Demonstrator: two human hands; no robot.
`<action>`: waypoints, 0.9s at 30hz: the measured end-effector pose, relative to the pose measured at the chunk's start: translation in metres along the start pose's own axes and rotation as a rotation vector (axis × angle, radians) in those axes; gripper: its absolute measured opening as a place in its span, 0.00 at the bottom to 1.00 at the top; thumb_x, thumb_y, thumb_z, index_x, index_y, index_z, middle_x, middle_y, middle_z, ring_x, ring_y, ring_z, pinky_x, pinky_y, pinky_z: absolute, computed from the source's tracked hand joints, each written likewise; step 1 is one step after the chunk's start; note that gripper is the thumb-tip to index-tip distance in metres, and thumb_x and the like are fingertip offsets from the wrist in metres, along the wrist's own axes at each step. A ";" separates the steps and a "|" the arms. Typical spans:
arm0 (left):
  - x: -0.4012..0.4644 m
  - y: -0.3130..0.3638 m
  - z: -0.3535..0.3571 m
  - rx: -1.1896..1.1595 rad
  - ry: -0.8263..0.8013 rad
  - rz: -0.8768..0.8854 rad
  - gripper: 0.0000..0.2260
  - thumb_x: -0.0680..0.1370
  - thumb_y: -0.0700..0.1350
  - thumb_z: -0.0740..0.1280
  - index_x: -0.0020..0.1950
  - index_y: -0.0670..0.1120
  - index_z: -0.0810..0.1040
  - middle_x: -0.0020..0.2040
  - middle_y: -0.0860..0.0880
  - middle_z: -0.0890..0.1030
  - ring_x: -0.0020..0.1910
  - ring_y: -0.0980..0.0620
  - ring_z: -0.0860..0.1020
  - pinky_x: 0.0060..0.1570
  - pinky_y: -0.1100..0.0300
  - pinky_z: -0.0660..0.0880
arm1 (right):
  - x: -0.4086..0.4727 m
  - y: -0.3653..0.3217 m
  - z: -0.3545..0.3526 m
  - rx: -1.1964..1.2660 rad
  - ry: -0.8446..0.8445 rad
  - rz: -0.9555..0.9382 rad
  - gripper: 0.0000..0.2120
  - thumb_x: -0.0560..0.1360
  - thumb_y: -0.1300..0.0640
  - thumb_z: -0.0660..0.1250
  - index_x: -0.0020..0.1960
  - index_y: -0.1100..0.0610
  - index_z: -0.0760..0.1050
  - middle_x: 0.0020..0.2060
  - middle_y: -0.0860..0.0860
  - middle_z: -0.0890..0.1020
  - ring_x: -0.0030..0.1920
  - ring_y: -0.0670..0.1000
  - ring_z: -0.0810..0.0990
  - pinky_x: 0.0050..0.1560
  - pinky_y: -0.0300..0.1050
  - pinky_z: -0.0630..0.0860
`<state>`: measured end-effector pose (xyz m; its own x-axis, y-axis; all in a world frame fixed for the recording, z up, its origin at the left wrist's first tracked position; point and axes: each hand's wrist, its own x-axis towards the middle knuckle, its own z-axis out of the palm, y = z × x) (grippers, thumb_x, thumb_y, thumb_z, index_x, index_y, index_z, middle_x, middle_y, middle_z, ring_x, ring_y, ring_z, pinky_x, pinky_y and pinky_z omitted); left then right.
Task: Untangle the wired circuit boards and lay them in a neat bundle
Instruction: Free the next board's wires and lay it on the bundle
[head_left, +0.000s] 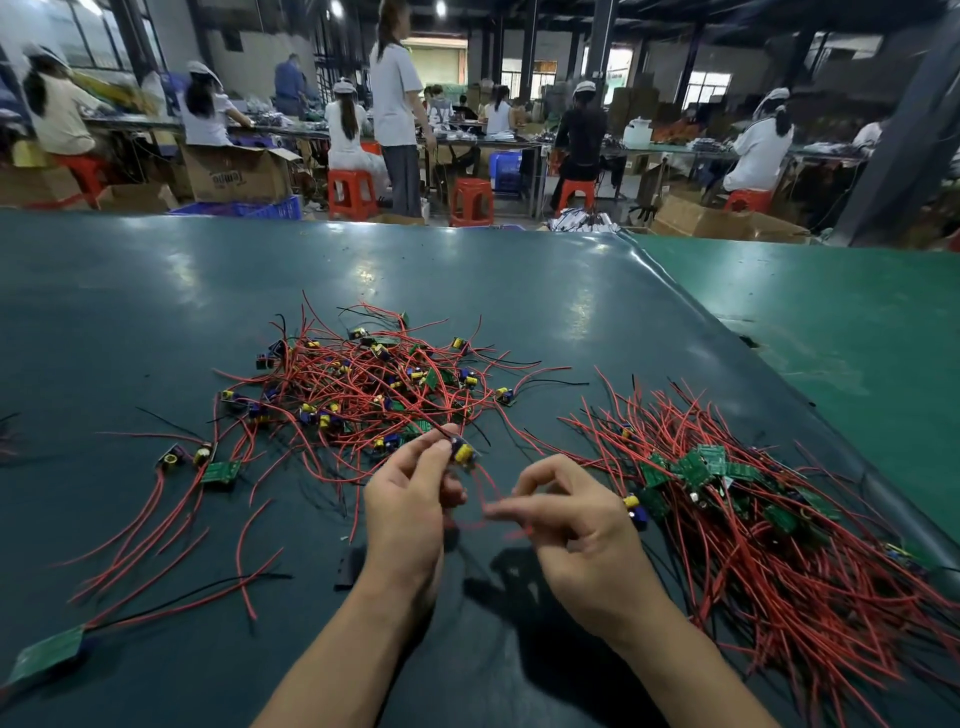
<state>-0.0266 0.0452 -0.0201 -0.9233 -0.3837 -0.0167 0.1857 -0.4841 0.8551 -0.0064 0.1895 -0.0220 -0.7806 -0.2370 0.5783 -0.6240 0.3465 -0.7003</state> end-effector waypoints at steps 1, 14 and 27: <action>0.000 0.002 0.000 -0.056 0.011 -0.018 0.08 0.79 0.34 0.63 0.46 0.42 0.81 0.33 0.50 0.78 0.25 0.58 0.69 0.26 0.67 0.68 | 0.000 0.001 -0.001 -0.024 -0.010 -0.019 0.18 0.69 0.72 0.65 0.43 0.53 0.87 0.44 0.47 0.78 0.39 0.44 0.76 0.35 0.37 0.75; -0.022 0.004 0.003 0.232 -0.457 -0.181 0.11 0.69 0.43 0.72 0.47 0.40 0.77 0.31 0.48 0.77 0.23 0.53 0.72 0.25 0.62 0.71 | 0.009 0.001 -0.002 0.550 0.246 0.497 0.11 0.68 0.47 0.72 0.47 0.50 0.86 0.27 0.48 0.75 0.27 0.44 0.69 0.26 0.35 0.66; -0.023 0.003 0.002 0.335 -0.500 -0.217 0.09 0.64 0.50 0.76 0.38 0.45 0.84 0.33 0.47 0.80 0.25 0.53 0.75 0.25 0.65 0.70 | 0.007 0.004 -0.005 0.356 0.253 0.509 0.04 0.74 0.59 0.73 0.40 0.56 0.84 0.27 0.51 0.79 0.28 0.45 0.73 0.28 0.38 0.71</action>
<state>-0.0053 0.0541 -0.0161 -0.9885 0.1478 -0.0327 -0.0631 -0.2061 0.9765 -0.0142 0.1934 -0.0190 -0.9756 0.1116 0.1893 -0.1874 0.0276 -0.9819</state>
